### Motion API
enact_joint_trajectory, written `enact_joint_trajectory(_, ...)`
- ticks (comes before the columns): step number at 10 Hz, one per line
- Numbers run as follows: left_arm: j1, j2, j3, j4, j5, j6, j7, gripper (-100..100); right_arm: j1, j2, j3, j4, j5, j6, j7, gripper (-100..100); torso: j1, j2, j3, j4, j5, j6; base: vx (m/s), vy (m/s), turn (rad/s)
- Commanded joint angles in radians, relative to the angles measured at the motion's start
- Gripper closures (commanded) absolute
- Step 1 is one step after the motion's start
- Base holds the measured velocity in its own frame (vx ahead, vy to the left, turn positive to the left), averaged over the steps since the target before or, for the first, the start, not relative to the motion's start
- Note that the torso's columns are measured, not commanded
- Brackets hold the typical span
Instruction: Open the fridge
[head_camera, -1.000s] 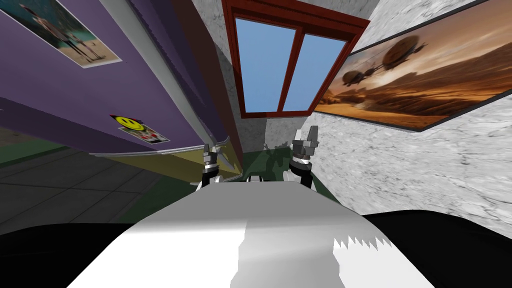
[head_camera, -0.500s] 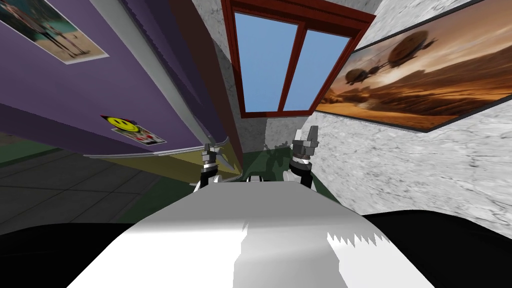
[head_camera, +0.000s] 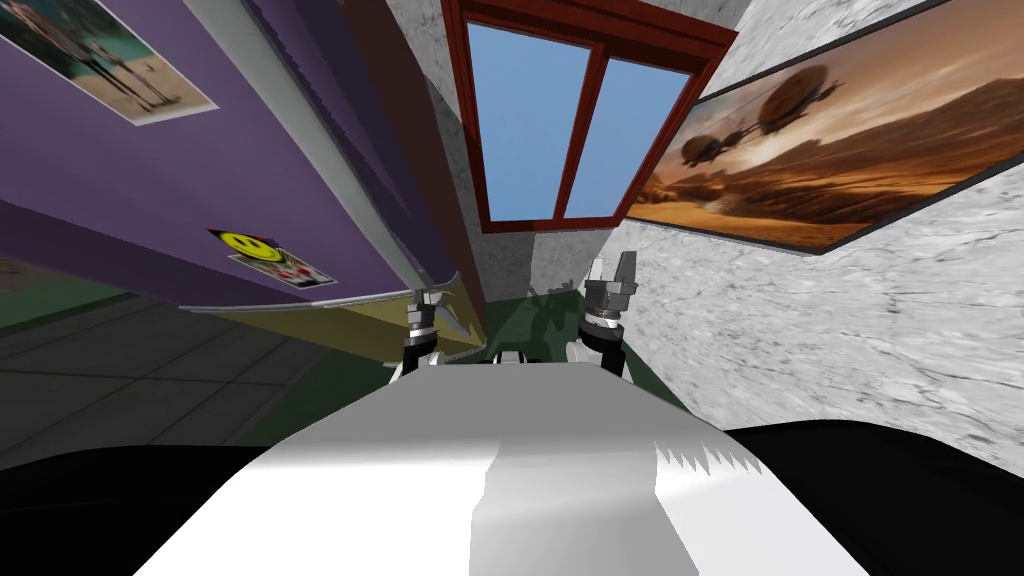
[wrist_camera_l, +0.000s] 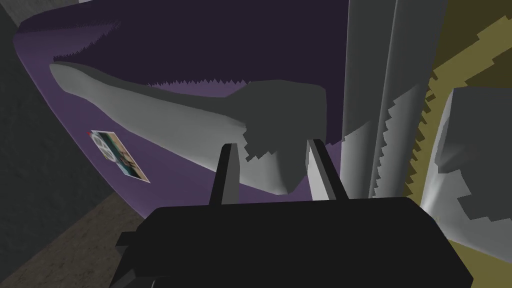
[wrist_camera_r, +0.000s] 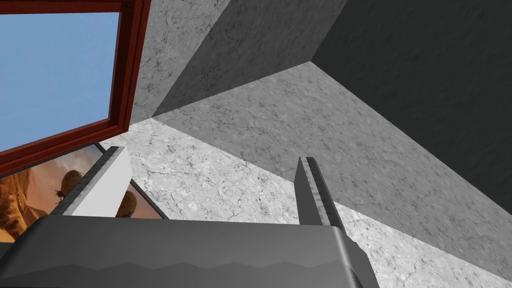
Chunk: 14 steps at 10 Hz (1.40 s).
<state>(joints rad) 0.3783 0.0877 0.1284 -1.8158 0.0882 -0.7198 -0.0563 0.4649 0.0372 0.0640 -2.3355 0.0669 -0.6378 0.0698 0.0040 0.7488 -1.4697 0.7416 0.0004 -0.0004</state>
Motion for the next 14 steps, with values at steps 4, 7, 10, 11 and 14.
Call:
enact_joint_trajectory(4,0.016,0.075,-0.060,-0.037,-0.010,0.011,0.076,100,0.000,0.000,0.000,0.000,0.000,0.000,0.000,0,0.005,-0.001,-0.002,0.004,-0.002,-0.006,-0.336,0.135,-0.109)
enact_joint_trajectory(7,0.028,0.125,-0.099,-0.062,-0.016,0.018,0.125,100,0.000,0.000,0.000,0.000,0.000,0.000,0.000,0,0.001,-0.004,-0.004,0.004,-0.004,-0.004,-0.388,0.180,-0.118)
enact_joint_trajectory(10,0.049,0.144,-0.134,-0.061,-0.027,0.017,0.143,100,0.000,0.000,0.000,0.000,0.000,0.000,0.000,0,-0.009,-0.016,-0.010,0.001,-0.006,-0.002,-0.234,0.109,-0.070)
enact_joint_trajectory(11,0.058,0.160,-0.149,-0.071,-0.030,0.007,0.156,100,0.000,0.000,0.000,0.000,0.000,0.000,0.000,0,-0.006,-0.017,-0.012,-0.002,-0.005,0.000,-0.202,0.232,-0.112)
enact_joint_trajectory(14,0.076,0.192,-0.178,-0.091,-0.037,-0.013,0.182,100,0.000,0.000,0.000,0.000,0.000,0.000,0.000,0,0.004,-0.007,-0.005,0.002,-0.001,-0.005,-0.226,0.168,-0.091)
